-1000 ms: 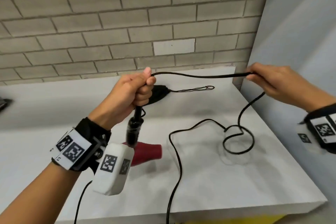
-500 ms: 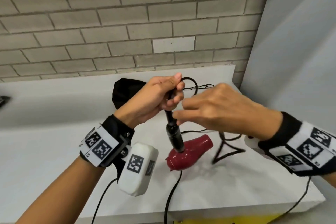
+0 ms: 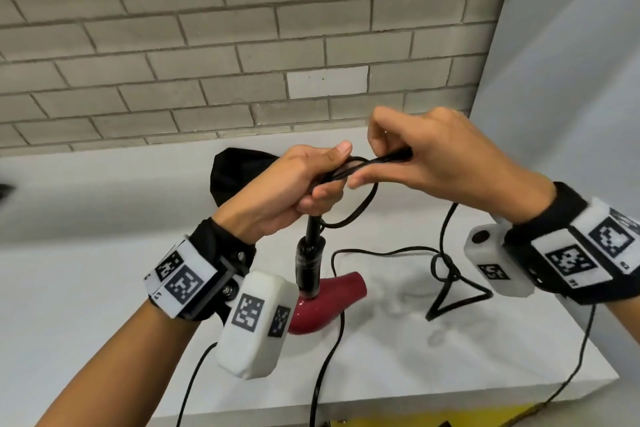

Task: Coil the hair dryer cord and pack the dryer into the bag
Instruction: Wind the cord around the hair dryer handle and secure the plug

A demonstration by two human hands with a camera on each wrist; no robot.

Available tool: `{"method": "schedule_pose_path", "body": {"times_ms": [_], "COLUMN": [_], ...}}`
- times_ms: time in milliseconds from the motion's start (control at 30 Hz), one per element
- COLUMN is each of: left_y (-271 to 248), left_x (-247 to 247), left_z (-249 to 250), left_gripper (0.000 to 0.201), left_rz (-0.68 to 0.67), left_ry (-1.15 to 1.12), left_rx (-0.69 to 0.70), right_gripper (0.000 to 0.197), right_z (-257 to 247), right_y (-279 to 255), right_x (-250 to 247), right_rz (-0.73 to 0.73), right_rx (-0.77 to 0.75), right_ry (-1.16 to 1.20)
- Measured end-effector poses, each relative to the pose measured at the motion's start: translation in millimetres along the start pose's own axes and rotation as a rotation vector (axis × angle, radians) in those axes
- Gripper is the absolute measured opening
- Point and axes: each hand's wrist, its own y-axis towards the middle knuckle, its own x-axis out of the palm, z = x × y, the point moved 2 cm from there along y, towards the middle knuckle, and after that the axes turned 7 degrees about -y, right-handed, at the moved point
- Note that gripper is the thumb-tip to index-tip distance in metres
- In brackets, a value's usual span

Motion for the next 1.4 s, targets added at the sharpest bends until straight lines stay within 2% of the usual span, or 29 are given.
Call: {"method": "schedule_pose_path", "body": {"times_ms": [167,367,500,567,667,767,867,900,967,1000,1033,1067,1167,1233,1333,1400], "left_y": [-11.0,-22.8,-36.8,-36.8,-27.3,-21.1,-17.9,-16.4,-13.7,-13.5,-14.3,-15.5,-20.4,-22.5,-26.7,-32.1], "left_x": [-5.9,-24.4,-47.0,-49.0,-42.0,-39.7,-38.5,-38.0,-38.7,-40.5,-44.3,-49.3,-65.2,-74.6,-90.9,-101.9], "left_z": [6.3,13.5,14.8,12.4,5.1,-0.5,-6.2,-8.3,-9.4,-8.2,-5.9,-2.8,7.7,16.3,33.8,42.2], "left_gripper": [0.039,0.030,0.032,0.033,0.032,0.032,0.031,0.031,0.031,0.030,0.030,0.029,0.029,0.029,0.028,0.029], "left_rz": [-0.182,-0.235,-0.164,-0.135,-0.118,-0.099,-0.078,-0.067,-0.050,-0.045,-0.036,-0.019,0.047,0.104,0.227,0.275], "left_ry": [0.164,0.193,0.181,0.164,0.107,0.044,-0.017,-0.030,-0.040,-0.041,-0.040,-0.036,0.005,-0.020,-0.060,-0.056], "left_rx": [-0.108,-0.146,-0.135,-0.117,-0.080,-0.063,-0.054,-0.051,-0.046,-0.042,-0.036,-0.030,-0.012,0.005,0.026,0.038], "right_gripper": [0.038,0.036,0.042,0.040,0.032,0.028,0.009,0.004,0.016,0.011,0.014,0.023,0.028,0.030,0.018,0.010], "right_z": [34.5,73.4,115.7,123.7,125.7,108.7,97.6,98.3,102.5,106.1,109.1,114.5,131.3,135.4,136.4,141.2], "right_y": [-13.2,-38.5,-66.4,-76.4,-83.7,-90.1,-99.7,-102.3,-110.8,-117.8,-124.8,-132.9,-156.3,-168.5,-200.8,-237.9], "right_x": [-15.3,-26.4,-41.1,-44.3,-19.2,7.6,26.6,34.9,58.4,68.2,74.2,77.9,82.8,80.8,78.1,74.3], "right_rz": [-0.088,-0.041,0.030,0.007,-0.019,-0.080,-0.050,-0.096,-0.331,-0.435,-0.452,-0.449,-0.380,-0.298,-0.318,-0.377], "right_rx": [-0.095,-0.035,0.141,0.250,0.302,0.355,0.431,0.449,0.457,0.450,0.429,0.417,0.439,0.534,0.711,0.771], "right_ry": [0.082,0.086,-0.092,-0.158,-0.394,-0.515,-0.493,-0.455,-0.371,-0.347,-0.332,-0.316,-0.314,-0.287,-0.269,-0.318]}}
